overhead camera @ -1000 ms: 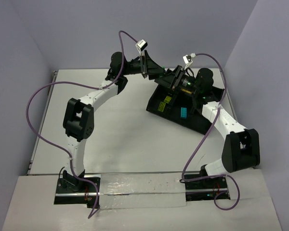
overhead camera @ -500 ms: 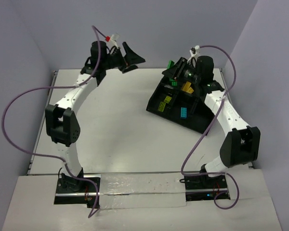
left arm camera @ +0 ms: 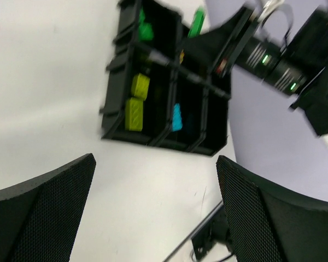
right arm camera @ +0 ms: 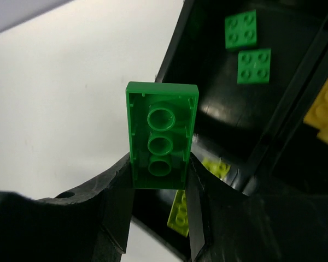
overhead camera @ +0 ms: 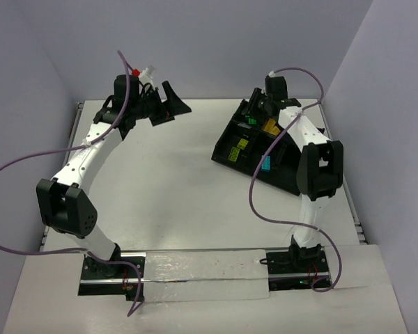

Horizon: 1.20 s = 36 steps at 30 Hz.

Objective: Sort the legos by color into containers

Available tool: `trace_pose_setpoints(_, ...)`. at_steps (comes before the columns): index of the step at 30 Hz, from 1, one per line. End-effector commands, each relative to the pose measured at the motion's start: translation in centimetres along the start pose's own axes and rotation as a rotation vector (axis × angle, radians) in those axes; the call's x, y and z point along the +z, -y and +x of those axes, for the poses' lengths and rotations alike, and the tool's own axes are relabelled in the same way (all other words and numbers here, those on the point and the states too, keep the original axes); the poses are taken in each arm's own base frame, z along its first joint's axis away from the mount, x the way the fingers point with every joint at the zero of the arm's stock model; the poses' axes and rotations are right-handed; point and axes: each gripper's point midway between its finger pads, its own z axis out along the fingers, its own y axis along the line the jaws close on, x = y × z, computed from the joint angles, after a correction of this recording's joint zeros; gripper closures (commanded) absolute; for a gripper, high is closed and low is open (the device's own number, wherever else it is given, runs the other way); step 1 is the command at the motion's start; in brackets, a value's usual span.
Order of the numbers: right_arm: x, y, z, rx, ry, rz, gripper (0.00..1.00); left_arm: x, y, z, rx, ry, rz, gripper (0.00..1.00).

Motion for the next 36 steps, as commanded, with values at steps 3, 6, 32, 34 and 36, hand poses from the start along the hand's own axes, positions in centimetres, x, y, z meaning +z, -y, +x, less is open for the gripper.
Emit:
trace_pose_setpoints(3,1.8,0.5,-3.7,-0.036,0.071,0.071,0.79,-1.1,0.6,1.5,0.027,-0.072,0.042,0.01)
trace_pose_setpoints(6,2.4,0.6,-4.2,-0.032,0.071,0.087,0.70,-1.1,0.6,1.7,0.030,-0.085,0.045,0.01)
trace_pose_setpoints(32,-10.3,-1.4,-6.2,-0.093,0.232,0.085,0.06,-3.9,0.1,-2.5,0.117,0.095,-0.129,0.01)
trace_pose_setpoints(34,-14.9,-0.9,-6.4,-0.105,0.293,0.125,0.00,-5.0,0.2,-3.5,0.131,0.147,-0.164,0.01)
trace_pose_setpoints(36,-17.6,0.4,-5.8,-0.113,0.316,0.191,0.00,-5.7,-0.1,-3.9,0.145,0.179,-0.196,0.01)
